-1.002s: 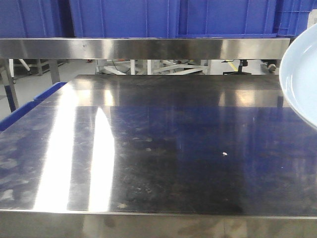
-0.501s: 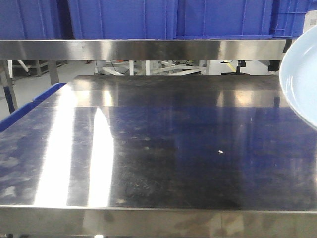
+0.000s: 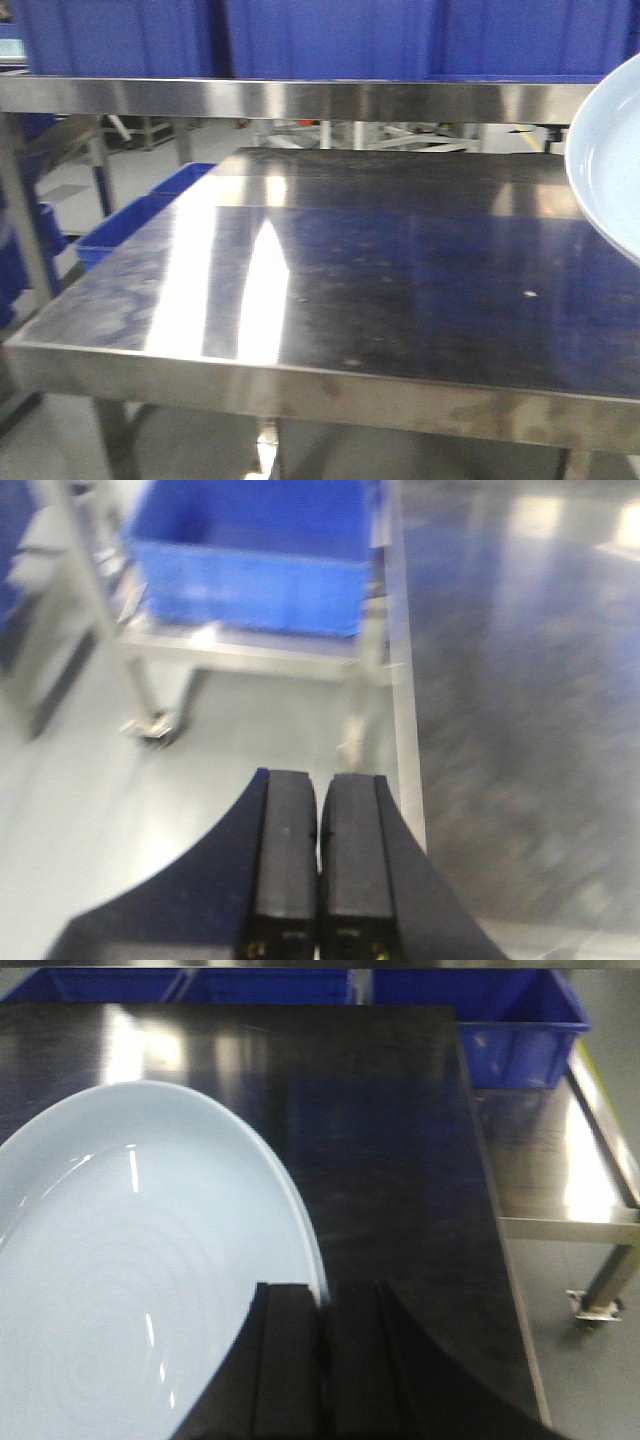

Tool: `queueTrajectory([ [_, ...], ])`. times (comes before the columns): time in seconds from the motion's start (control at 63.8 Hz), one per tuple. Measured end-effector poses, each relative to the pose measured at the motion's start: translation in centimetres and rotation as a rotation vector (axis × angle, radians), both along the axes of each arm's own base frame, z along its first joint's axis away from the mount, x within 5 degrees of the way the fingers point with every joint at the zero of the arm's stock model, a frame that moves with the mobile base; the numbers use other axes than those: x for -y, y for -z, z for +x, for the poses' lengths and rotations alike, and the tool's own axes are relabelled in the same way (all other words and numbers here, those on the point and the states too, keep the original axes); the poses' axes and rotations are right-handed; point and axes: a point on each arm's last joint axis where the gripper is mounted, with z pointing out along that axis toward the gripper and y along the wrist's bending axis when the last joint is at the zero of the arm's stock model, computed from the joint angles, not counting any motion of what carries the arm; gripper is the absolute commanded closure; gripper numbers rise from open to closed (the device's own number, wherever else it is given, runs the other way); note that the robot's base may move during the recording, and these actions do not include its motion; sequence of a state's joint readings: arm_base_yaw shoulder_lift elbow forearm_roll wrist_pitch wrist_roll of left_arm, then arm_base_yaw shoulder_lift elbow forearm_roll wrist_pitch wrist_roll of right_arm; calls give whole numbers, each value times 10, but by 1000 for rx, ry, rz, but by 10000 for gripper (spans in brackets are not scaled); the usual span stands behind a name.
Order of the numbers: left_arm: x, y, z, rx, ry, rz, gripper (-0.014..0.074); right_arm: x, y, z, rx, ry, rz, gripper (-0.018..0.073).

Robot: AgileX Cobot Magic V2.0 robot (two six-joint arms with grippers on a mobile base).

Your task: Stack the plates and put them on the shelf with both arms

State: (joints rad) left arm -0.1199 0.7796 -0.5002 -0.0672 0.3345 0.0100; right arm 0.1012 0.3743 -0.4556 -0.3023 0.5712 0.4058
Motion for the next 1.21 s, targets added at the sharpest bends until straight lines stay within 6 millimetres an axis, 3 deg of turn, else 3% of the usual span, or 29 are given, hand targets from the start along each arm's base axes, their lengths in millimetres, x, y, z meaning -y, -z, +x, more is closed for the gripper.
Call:
queueTrajectory([
  [1.206,1,10,9,-60,0,7,510,0,0,0,-1,0,-1,531],
])
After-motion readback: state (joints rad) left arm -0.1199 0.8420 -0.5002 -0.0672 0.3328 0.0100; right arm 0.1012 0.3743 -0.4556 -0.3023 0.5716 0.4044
